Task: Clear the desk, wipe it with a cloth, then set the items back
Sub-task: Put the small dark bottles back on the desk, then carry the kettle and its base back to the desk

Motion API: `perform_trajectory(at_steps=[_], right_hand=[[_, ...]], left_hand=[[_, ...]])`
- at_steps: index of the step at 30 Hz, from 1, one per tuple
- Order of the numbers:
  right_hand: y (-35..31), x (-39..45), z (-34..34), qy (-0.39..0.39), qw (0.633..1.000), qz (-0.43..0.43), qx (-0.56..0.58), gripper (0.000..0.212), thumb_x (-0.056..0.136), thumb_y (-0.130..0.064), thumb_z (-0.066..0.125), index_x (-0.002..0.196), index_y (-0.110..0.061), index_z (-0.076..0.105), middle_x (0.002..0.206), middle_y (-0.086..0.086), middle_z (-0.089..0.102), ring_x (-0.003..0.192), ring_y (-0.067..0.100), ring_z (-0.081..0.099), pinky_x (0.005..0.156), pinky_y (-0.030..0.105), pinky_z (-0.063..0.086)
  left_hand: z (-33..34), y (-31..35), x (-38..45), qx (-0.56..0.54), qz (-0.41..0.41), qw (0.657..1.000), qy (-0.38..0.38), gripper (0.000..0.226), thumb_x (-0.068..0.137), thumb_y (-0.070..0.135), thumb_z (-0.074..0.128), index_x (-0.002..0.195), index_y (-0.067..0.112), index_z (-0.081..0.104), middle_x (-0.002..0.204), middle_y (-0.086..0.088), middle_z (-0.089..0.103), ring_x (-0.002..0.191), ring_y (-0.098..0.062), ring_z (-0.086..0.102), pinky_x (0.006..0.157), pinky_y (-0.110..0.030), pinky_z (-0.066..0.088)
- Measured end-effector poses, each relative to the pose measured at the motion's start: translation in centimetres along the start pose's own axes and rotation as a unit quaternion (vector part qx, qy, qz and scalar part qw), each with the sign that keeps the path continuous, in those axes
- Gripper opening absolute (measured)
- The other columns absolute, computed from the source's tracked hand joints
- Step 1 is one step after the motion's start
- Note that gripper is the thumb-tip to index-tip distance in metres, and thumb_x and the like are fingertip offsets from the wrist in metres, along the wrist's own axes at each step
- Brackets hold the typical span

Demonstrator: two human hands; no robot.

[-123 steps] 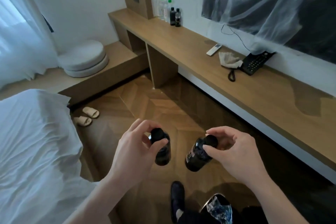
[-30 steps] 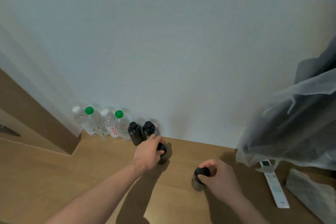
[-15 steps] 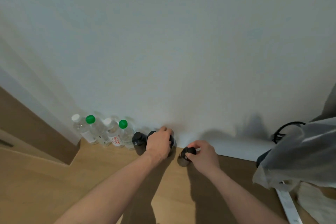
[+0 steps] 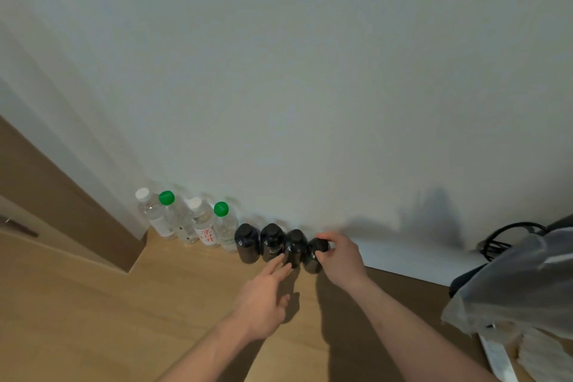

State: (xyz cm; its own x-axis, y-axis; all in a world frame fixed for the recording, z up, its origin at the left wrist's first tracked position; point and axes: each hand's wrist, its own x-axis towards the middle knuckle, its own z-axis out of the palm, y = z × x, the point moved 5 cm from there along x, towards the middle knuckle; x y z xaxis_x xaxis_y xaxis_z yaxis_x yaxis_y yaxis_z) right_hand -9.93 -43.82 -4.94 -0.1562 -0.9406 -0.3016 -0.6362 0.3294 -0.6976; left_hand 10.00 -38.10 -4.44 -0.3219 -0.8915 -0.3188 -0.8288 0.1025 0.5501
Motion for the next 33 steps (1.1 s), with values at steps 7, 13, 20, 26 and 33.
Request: perform_trajectory(at_steps=[7,13,20,26,33], right_hand=[[-1.3,-5.8,-2.7,-0.07,0.997,-0.023,-0.017,0.04,0.097,-0.022,0.068,0.133,-0.039,0.059,0.122,-0.012,0.058,0.1,0.001,0.062,0.083,0.024,0.054],[-1.6,-13.4,-5.5,-0.095,0.995,-0.037,-0.015,0.041,0.095,-0.042,0.068,0.13,-0.057,0.053,0.128,-0.023,0.056,0.117,-0.004,0.057,0.098,0.028,0.054],[-0.8,-22.9,-9.7,-0.032,0.994,-0.07,-0.079,0.054,0.1,-0.044,0.061,0.15,-0.048,0.04,0.154,-0.03,0.035,0.143,-0.002,0.033,0.125,0.035,0.029],[2.5,-28.8,-11.9,-0.018,0.997,-0.032,-0.072,0.064,0.1,-0.049,0.059,0.154,-0.057,0.027,0.165,-0.034,0.01,0.155,0.004,0.017,0.129,0.046,0.021],[8.0,-40.1,-14.9,0.007,0.998,0.004,-0.064,0.068,0.1,-0.052,0.057,0.156,-0.059,0.019,0.164,-0.039,-0.001,0.155,-0.003,0.003,0.128,0.04,0.013]], left_hand=[[-2.1,0.5,-3.7,-0.034,0.028,0.999,0.018,0.059,0.097,0.037,0.065,0.152,0.044,0.045,0.161,0.033,0.022,0.14,-0.003,0.047,0.119,-0.035,0.039],[-4.3,3.1,-7.6,-0.025,0.092,0.995,0.032,0.052,0.097,0.042,0.064,0.146,0.049,0.049,0.16,0.036,0.023,0.138,0.004,0.045,0.114,-0.03,0.044],[-4.8,8.2,-11.3,0.018,0.129,0.991,0.029,0.056,0.098,0.062,0.051,0.151,0.045,0.044,0.162,0.033,0.016,0.111,-0.002,0.065,0.115,-0.033,0.039],[-3.1,12.3,-14.0,0.079,0.175,0.981,0.029,0.061,0.101,0.059,0.045,0.158,0.039,0.034,0.169,0.022,0.01,0.156,-0.006,0.016,0.126,-0.027,0.015],[2.6,17.5,-20.3,0.106,0.204,0.973,0.009,0.06,0.103,0.055,0.046,0.159,0.038,0.032,0.17,0.017,0.007,0.157,-0.011,0.014,0.127,-0.029,0.015]])
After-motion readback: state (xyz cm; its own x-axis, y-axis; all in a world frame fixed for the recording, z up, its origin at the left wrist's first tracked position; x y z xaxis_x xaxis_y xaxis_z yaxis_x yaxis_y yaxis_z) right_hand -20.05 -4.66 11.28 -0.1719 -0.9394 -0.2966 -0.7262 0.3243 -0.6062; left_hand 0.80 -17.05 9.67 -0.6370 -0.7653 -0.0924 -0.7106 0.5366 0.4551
